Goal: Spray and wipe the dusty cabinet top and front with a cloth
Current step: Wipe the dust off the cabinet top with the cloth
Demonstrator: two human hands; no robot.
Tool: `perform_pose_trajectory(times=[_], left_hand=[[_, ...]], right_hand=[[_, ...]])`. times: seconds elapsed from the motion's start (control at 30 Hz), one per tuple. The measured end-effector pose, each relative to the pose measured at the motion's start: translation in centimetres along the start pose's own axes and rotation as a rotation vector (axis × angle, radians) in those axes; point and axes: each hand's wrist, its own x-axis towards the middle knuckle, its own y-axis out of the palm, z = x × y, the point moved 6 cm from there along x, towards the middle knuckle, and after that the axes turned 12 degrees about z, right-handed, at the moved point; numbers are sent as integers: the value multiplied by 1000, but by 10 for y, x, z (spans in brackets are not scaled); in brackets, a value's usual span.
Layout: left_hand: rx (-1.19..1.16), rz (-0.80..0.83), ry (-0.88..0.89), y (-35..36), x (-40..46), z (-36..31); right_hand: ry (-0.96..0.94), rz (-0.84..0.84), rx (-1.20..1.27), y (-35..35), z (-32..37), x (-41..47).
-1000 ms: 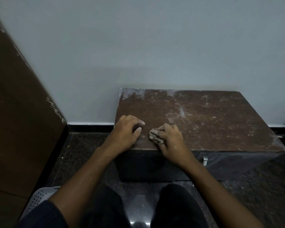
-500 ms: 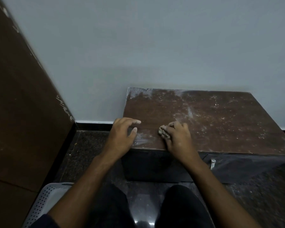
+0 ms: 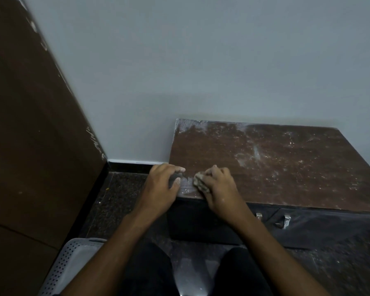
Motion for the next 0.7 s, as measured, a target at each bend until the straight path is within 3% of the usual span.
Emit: perform_pose_trajectory(times=[0.07, 0.23, 0.37, 0.43, 0.6, 0.7], left_hand=[[-5, -1, 10, -4, -5, 4], [-55, -49, -98, -5, -13, 24], [-86, -72, -112, -3, -13, 24], [-105, -88, -112, -5, -15, 25], [-232, -114, -215, -2, -25, 34], [-335, -127, -324, 6, -28, 37]], right_hand=[[-59, 36, 3, -3, -8, -15], [142, -110, 2, -14, -23, 15], [-49, 33, -9, 20, 34, 22], [-127, 69, -27, 21, 30, 11], [74, -92, -50, 3, -13, 14], [-14, -62, -28, 21, 25, 18]])
